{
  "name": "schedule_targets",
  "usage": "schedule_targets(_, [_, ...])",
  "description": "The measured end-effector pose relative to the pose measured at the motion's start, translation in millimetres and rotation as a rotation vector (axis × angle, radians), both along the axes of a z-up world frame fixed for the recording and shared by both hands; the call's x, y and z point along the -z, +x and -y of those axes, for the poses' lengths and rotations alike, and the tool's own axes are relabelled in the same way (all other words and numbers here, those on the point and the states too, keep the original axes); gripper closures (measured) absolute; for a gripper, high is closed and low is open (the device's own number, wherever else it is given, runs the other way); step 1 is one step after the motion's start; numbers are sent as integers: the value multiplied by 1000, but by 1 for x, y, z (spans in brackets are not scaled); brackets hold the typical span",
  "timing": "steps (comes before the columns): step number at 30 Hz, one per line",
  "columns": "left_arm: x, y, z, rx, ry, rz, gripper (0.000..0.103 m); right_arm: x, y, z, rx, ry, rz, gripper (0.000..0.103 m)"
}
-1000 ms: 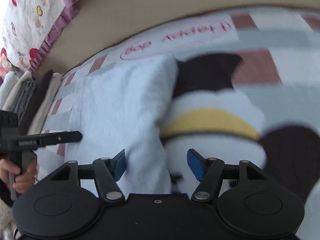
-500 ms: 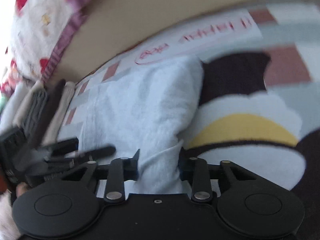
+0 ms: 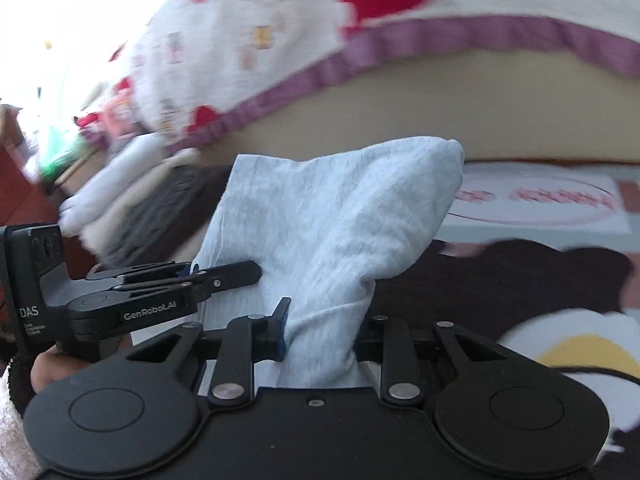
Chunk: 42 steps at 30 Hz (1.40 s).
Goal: Fold clothes
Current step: 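Grasp the folded sweatshirt with both tools and lift it off the rug, then carry the folded sweatshirt with both tools onto the clothes stack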
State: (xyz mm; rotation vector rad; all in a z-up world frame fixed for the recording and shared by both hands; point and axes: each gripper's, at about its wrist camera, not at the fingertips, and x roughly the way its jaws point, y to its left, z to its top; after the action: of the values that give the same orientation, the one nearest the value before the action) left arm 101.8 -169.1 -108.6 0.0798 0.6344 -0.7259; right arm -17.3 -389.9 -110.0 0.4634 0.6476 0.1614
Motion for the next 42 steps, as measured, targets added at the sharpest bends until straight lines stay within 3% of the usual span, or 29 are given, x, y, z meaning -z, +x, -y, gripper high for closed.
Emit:
schedule_targets(3, [-14,-1,-25,-92,80,-4,81,-10,25,-30,-73,-24,-9,74])
schedule_targets(6, [-37,5,-61,-166,77,-24,82,-30,49,-57,-143,-21,34,75])
schedule_targets(16, [-176,33,-170,-358,139,133,82,-131,110,-144,-365,37,316,75])
schedule_targets(21, [-229,60,-206,-385,254,215,82,-179,147,-186,-377,104,337,75])
schedule_targets(23, [-245,86,-215,-285,341,234,82,-197,172,-205,-383,130,327,75])
schedule_targets(26, [-263,148,-239,-289,355,178,81,-215,219,-233,-406,163,326,75])
schedule_targets(28, [-265,195,-256,-333,328,109,81,-213,259,-242,-381,233,289,74])
schedule_targets(29, [-261,218,-264,-352,312,76,81,-209,279,-245,-365,277,267,68])
schedule_targets(32, [-229,272,-274,-363,379,-4,82,-168,325,-246,-345,405,207,38])
schedule_targets(34, [-206,298,-278,-379,419,-85,81,-140,336,-245,-338,434,160,38])
schedule_targets(35, [-200,301,-280,-392,399,-111,81,-127,335,-244,-339,428,139,38])
schedule_targets(37, [-195,297,-280,-386,369,-94,81,-115,316,-235,-359,391,162,38])
schedule_targets(42, [-193,289,-272,-340,406,11,80,-92,283,-215,-387,388,195,36])
